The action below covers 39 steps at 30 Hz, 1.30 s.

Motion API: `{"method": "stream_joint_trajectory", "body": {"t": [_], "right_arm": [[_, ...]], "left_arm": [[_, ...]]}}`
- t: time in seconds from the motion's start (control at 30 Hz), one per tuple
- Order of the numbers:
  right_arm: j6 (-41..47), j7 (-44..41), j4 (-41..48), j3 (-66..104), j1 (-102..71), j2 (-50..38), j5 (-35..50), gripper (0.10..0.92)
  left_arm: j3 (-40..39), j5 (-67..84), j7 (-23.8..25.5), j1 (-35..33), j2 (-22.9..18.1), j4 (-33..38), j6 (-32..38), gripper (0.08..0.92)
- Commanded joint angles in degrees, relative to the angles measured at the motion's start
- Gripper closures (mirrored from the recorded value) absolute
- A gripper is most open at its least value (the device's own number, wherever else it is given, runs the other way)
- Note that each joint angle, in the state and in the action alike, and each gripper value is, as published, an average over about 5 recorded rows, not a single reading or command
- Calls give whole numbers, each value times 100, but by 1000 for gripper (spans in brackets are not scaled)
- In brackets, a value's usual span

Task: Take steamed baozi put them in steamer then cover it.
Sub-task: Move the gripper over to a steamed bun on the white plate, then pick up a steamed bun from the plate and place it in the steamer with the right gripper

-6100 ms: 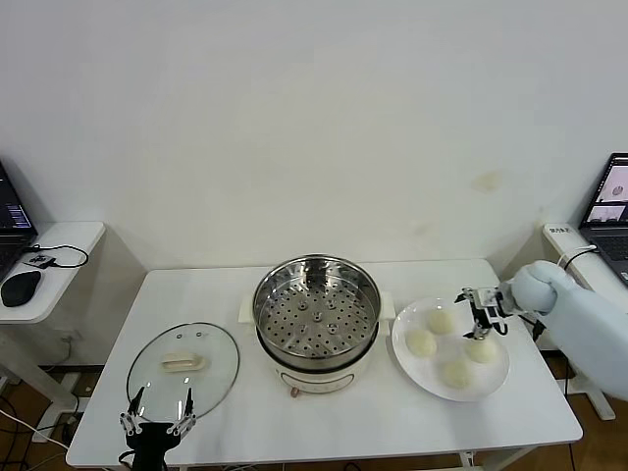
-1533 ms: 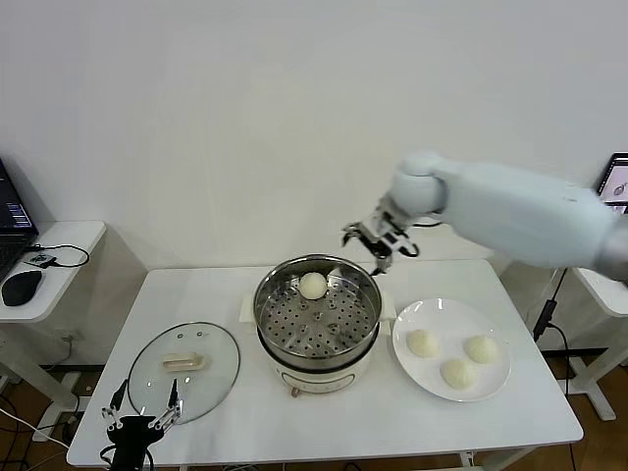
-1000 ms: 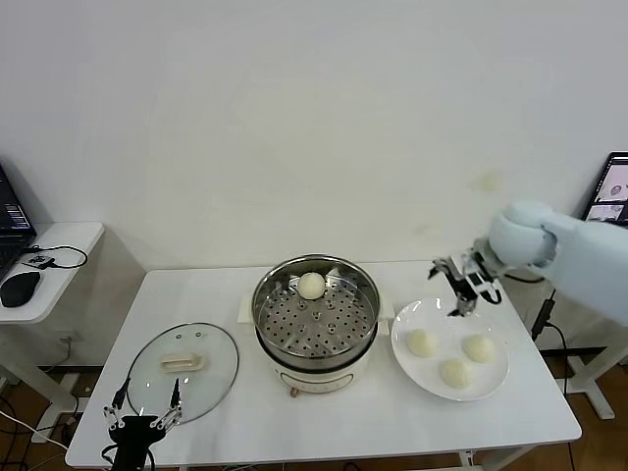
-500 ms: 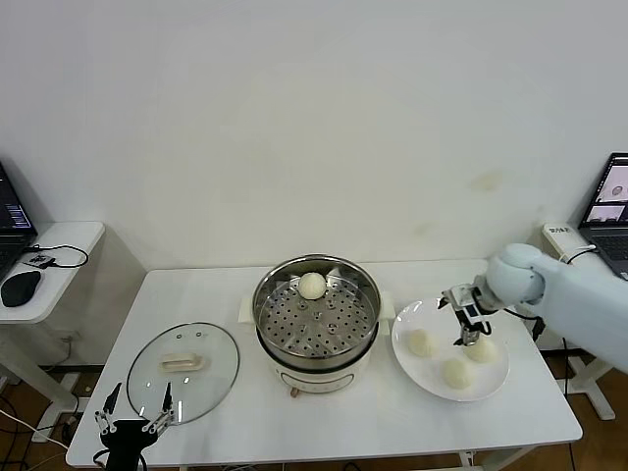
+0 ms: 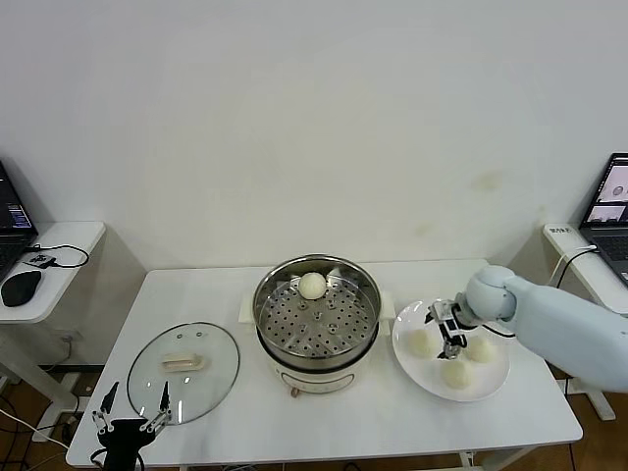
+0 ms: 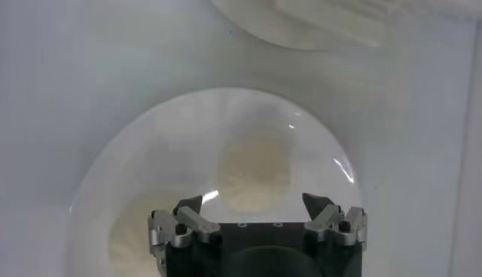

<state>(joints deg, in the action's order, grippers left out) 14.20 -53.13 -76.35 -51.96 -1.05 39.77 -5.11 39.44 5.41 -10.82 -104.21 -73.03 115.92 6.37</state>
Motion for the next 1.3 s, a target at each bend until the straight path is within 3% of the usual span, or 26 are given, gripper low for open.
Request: {"method": "stream_joint_trajectory", "body": {"t": [0.03, 0.37, 0.77, 1.3], "right_arm": [[-13, 40, 294, 236, -312, 213, -68, 203], [-8, 118, 553, 364, -392, 445, -126, 223], [-1, -88, 461, 329, -207, 359, -75, 357], [350, -582, -778, -1033, 2619, -632, 1491, 372]], "left_arm": [[2, 2, 3, 1, 1, -3, 0, 177], [9, -1, -3, 20, -8, -22, 2, 177], [18, -2, -2, 18, -11, -7, 1, 177], [-42, 5, -2, 21, 31, 120, 10, 177]]}}
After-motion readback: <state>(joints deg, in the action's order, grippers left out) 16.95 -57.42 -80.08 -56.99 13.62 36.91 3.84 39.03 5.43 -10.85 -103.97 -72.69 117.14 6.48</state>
